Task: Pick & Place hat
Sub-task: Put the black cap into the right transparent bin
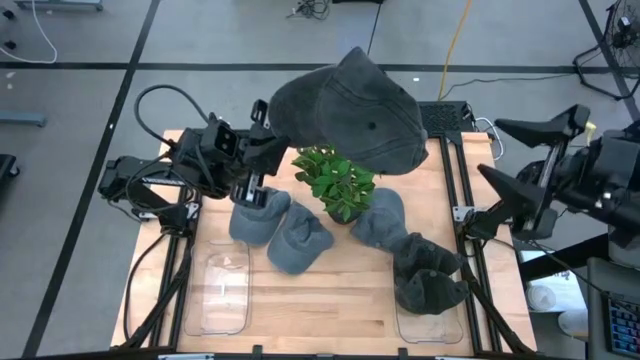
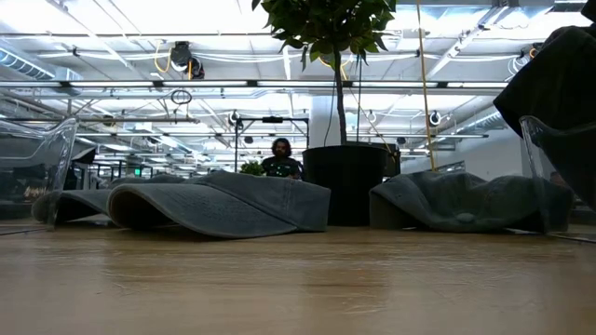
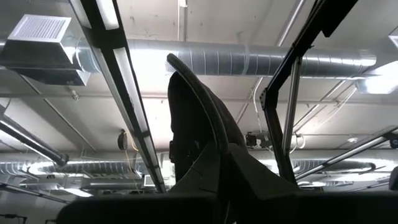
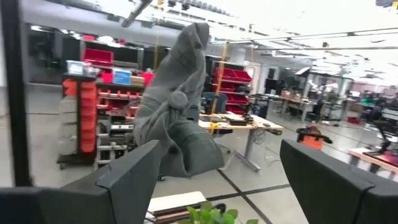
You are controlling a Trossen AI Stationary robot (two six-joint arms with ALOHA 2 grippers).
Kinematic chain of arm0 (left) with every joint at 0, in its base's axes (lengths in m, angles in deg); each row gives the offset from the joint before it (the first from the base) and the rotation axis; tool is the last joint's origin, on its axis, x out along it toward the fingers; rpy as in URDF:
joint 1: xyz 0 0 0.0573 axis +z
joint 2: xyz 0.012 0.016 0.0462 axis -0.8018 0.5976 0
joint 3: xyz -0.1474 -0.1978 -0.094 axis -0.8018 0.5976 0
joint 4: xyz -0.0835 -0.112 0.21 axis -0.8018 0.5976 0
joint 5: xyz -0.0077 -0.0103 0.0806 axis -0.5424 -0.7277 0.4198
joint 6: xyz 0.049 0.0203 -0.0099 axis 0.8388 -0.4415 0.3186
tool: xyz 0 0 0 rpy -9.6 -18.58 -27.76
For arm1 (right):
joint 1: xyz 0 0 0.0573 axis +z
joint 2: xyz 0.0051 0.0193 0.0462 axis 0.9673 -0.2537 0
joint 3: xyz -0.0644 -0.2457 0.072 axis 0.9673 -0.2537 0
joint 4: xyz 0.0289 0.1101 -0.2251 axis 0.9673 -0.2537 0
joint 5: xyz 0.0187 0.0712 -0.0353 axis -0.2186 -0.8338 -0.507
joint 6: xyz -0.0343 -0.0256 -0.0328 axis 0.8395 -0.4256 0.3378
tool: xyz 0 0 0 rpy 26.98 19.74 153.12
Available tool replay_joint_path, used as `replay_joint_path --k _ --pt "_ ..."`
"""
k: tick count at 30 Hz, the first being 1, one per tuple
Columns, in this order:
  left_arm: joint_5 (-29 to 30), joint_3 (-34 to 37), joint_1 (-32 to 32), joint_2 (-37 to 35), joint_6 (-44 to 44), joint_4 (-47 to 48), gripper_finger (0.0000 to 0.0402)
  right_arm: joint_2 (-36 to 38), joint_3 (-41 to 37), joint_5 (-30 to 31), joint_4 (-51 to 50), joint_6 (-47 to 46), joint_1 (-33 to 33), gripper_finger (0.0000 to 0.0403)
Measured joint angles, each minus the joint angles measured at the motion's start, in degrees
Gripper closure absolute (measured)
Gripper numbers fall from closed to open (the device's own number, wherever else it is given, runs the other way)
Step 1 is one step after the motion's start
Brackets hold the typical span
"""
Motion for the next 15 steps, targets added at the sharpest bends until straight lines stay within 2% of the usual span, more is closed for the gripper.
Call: replay_joint_path --k 8,13,15 --pt "-1.1 0.0 0.0 0.0 -1.1 1.1 0.0390 -0.6 0.0 -0.7 -2.2 -0.6 7.1 0.0085" --pt "-1.3 0.0 0.0 0.0 -1.1 0.9 0.0390 -0.9 0.0 -11.3 -9.9 -5.3 11.7 0.0085" --pt "-1.9 0.0 0.0 0.0 -1.1 0.8 0.0390 -0.8 0.0 -12.3 -10.6 -5.3 11.3 0.0085"
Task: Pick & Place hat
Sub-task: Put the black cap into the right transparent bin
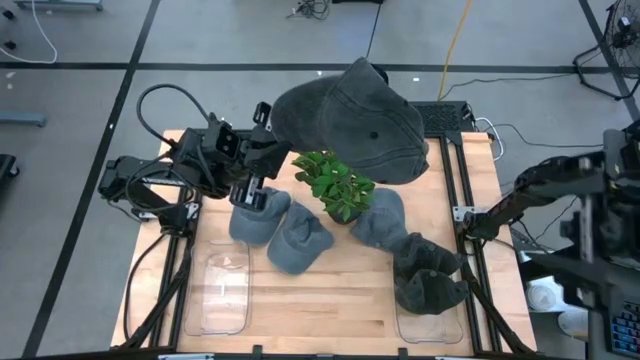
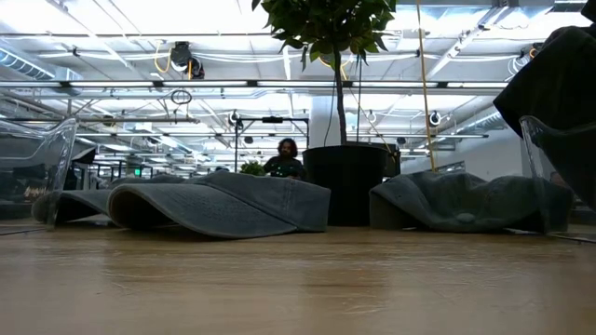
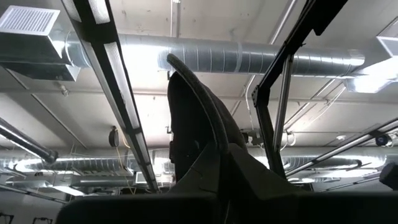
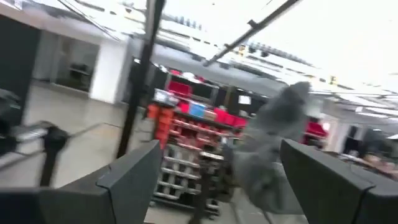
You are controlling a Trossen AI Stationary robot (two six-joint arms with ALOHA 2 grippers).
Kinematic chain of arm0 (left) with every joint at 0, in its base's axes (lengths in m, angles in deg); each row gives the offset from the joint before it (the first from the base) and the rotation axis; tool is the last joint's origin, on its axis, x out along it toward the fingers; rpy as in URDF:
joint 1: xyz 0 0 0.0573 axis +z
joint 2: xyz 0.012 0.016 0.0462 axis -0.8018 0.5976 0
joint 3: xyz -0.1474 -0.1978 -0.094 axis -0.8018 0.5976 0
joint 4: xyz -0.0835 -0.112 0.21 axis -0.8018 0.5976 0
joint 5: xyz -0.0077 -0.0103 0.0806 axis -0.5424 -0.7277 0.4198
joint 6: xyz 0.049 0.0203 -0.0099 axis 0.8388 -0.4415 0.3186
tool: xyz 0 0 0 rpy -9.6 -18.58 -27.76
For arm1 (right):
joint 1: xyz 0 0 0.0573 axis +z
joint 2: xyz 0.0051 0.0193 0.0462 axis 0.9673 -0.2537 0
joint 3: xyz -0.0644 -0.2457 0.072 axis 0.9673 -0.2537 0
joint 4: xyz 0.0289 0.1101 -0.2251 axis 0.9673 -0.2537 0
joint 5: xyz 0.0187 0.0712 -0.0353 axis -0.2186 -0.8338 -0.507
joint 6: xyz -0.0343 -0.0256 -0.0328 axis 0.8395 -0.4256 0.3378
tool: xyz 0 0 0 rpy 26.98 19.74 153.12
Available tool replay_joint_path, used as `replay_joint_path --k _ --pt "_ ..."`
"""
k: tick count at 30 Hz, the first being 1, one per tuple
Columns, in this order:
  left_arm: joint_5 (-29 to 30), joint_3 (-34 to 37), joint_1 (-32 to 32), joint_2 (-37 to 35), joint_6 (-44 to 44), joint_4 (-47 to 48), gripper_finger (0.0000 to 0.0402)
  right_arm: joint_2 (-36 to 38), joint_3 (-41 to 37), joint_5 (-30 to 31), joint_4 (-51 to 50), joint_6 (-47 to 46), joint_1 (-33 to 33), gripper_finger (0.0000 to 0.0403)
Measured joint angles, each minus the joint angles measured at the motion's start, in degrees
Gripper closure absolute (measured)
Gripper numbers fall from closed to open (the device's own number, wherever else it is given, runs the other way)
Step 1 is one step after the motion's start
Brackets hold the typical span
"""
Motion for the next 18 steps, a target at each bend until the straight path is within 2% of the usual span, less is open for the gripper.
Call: replay_joint_path --k 2,6,7,13,16,18 --pt "-0.1 0.0 0.0 0.0 -0.3 -0.1 0.0390 0.2 0.0 -0.8 0.1 2.3 -1.0 0.0085" --pt "-1.2 0.0 0.0 0.0 -1.0 -0.1 0.0390 1.3 0.0 -9.4 0.0 2.6 -4.2 0.0085" --pt "-1.2 0.0 0.0 0.0 -1.2 -0.1 0.0390 1.8 0.0 -9.6 0.0 1.7 -5.3 0.0085" --pt "-2.1 0.0 0.0 0.0 -1.8 -0.1 0.0390 3.6 0.1 -1.6 1.0 -3.9 -15.6 0.0085" --pt "-2.1 0.0 0.0 0.0 -1.9 0.1 0.0390 3.9 0.1 -1.9 -3.0 -6.6 -17.5 0.0085" --pt "-2.1 0.0 0.0 0.0 -2.0 0.6 0.0390 4.0 0.1 -5.0 -8.6 -9.6 -17.8 0.0085"
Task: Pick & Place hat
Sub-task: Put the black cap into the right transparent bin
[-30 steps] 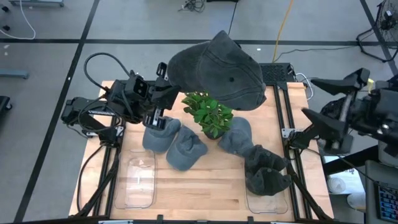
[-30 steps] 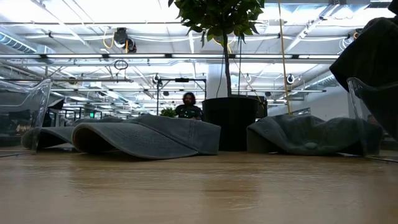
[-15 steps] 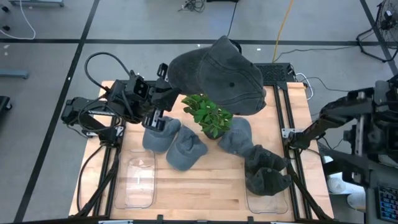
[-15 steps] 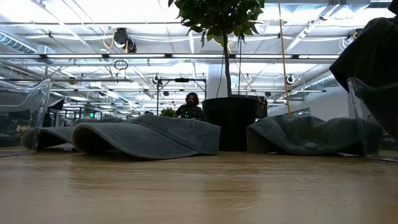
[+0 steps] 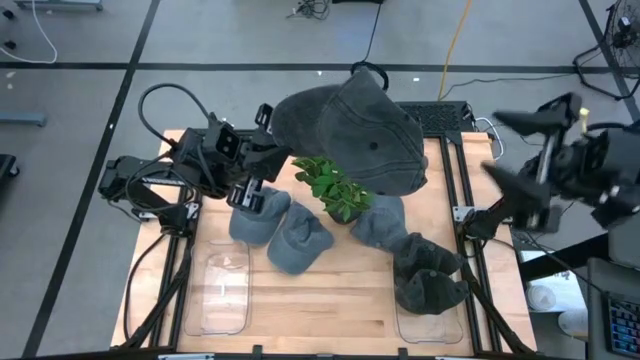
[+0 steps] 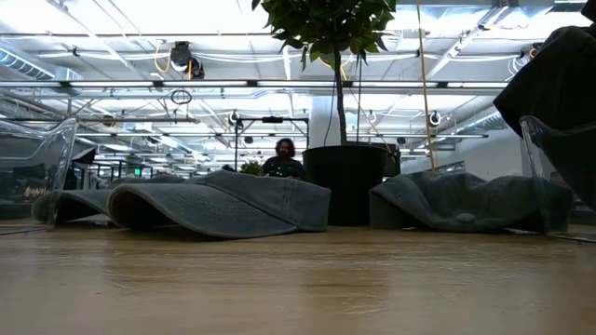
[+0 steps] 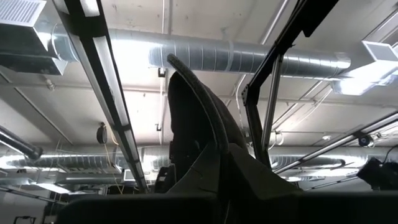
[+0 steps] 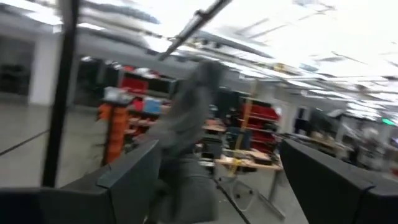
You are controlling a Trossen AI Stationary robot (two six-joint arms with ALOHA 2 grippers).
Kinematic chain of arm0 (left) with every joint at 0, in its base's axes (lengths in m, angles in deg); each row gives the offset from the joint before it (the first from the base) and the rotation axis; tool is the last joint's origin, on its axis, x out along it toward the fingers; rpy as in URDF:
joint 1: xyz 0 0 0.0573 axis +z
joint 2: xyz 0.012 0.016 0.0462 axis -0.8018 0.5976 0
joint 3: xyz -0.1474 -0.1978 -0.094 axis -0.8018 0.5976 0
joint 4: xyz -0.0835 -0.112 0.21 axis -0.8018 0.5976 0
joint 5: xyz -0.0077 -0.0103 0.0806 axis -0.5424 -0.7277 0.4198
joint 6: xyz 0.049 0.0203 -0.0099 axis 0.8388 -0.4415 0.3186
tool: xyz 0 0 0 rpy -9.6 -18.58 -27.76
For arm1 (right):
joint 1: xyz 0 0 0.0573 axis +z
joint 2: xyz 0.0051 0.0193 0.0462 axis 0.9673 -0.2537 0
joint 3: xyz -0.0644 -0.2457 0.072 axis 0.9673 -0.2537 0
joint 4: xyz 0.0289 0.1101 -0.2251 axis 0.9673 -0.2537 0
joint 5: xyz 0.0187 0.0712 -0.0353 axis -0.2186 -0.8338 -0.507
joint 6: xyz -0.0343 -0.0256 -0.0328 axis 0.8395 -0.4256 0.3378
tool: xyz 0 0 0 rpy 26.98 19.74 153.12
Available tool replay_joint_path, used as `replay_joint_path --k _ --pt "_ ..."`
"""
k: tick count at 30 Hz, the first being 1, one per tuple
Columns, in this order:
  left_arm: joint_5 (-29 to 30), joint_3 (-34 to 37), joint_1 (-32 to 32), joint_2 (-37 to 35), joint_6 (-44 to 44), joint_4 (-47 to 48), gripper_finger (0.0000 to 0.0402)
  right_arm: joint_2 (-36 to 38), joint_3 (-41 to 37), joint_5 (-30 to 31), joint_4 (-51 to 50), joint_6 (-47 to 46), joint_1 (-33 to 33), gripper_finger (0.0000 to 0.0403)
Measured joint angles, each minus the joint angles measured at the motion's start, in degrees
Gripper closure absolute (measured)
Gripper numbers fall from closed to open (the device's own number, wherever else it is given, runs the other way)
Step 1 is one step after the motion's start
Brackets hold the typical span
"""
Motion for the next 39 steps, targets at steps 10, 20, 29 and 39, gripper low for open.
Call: replay_joint_path --k 10,20,29,39 --pt "0.0 0.0 0.9 0.0 -1.0 0.4 0.0391 1.7 0.0 -30.5 -29.0 -22.4 -8.4 0.0085" --pt "0.0 0.0 0.9 0.0 -1.5 0.4 0.0391 0.7 0.0 -33.5 -28.8 -31.9 -22.6 0.0085" --pt "1.4 0.0 0.9 0.0 -0.3 3.2 0.0391 -1.9 0.0 -45.3 -25.4 -38.0 -30.6 0.0085" --pt "-0.2 0.1 3.0 -2.1 0.2 8.4 0.0391 0.8 0.0 -44.3 -33.2 -44.1 -30.8 0.0085"
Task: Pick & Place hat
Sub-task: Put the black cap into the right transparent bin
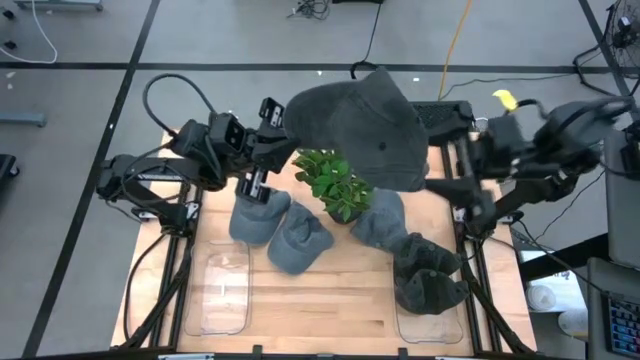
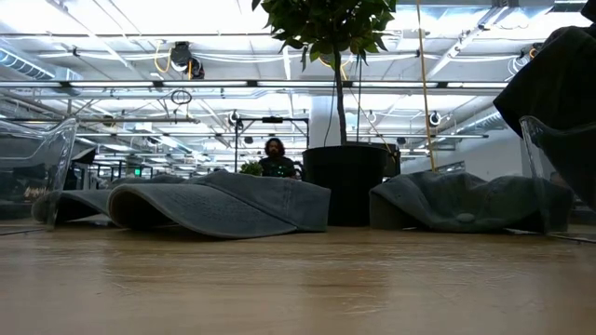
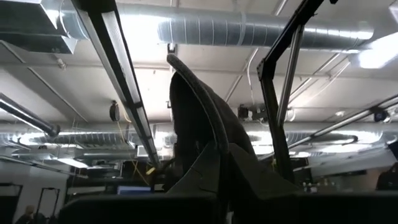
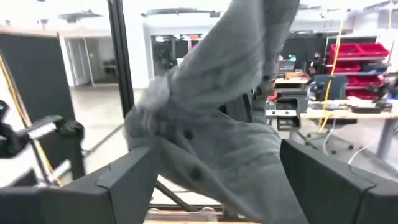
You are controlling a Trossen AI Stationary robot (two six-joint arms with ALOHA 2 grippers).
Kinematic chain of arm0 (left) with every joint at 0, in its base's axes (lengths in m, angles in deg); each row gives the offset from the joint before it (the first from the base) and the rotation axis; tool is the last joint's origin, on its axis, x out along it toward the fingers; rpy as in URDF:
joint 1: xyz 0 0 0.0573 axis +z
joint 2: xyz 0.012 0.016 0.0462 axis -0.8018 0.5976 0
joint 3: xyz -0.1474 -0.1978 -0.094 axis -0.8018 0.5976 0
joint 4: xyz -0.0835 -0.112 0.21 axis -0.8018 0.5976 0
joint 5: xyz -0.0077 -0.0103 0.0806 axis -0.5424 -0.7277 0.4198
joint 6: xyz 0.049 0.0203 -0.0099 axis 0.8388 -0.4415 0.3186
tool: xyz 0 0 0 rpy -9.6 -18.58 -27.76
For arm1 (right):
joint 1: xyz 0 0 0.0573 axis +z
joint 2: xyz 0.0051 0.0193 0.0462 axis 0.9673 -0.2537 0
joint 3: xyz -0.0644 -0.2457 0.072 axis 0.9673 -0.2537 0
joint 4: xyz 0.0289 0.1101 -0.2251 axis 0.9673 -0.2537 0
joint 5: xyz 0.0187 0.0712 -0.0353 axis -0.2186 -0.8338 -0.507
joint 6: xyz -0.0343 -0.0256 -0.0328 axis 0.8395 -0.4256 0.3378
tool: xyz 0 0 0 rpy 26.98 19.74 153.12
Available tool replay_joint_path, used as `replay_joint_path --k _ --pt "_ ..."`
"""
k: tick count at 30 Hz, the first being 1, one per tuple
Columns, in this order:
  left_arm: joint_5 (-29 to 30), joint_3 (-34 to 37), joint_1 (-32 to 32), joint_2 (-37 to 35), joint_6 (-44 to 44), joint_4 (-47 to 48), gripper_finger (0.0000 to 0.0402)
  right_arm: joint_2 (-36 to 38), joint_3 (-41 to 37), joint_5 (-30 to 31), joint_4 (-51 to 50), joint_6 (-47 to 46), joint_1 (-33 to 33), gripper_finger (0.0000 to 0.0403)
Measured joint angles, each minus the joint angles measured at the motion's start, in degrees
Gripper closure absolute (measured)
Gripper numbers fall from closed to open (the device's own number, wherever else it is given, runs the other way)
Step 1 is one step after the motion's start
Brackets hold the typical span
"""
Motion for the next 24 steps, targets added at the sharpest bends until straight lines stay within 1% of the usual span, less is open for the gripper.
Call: replay_joint_path --k 3,5,8,11,15,17,19,21,24 --pt "1.4 0.0 0.0 -1.2 2.0 4.6 0.0391 0.8 0.0 -0.3 -1.0 -2.0 0.1 0.0085" --pt "1.7 0.0 0.0 -1.4 3.2 6.9 0.0391 0.9 0.0 -1.5 -1.1 -2.4 0.0 0.0085" --pt "2.0 0.0 0.0 -1.3 3.4 7.1 0.0391 0.3 0.0 -1.5 -1.0 -2.1 -0.3 0.0085" --pt "4.4 0.0 0.0 -1.3 4.4 7.5 0.0391 -0.5 0.0 -1.6 -0.9 -1.6 -1.4 0.0085" --pt "4.8 0.0 0.0 -1.2 4.5 7.9 0.0391 -1.3 0.0 -1.5 -0.9 -1.4 -1.5 0.0092" --pt "4.7 0.0 0.0 -1.2 4.5 8.4 0.0391 -1.4 0.0 -1.6 -0.9 -1.3 -1.5 0.0113" --pt "4.7 0.0 0.0 -1.2 4.5 8.8 0.0391 -1.4 0.0 -1.6 -0.7 -1.5 -1.5 0.0148" --pt "4.7 0.0 0.0 -1.2 4.5 8.9 0.0391 -1.4 0.0 -1.7 -0.3 -2.7 -1.5 0.0195" --pt "4.8 0.0 0.0 -1.2 4.5 8.8 0.0391 -1.3 0.0 -1.6 -0.4 -4.0 -1.5 0.0278"
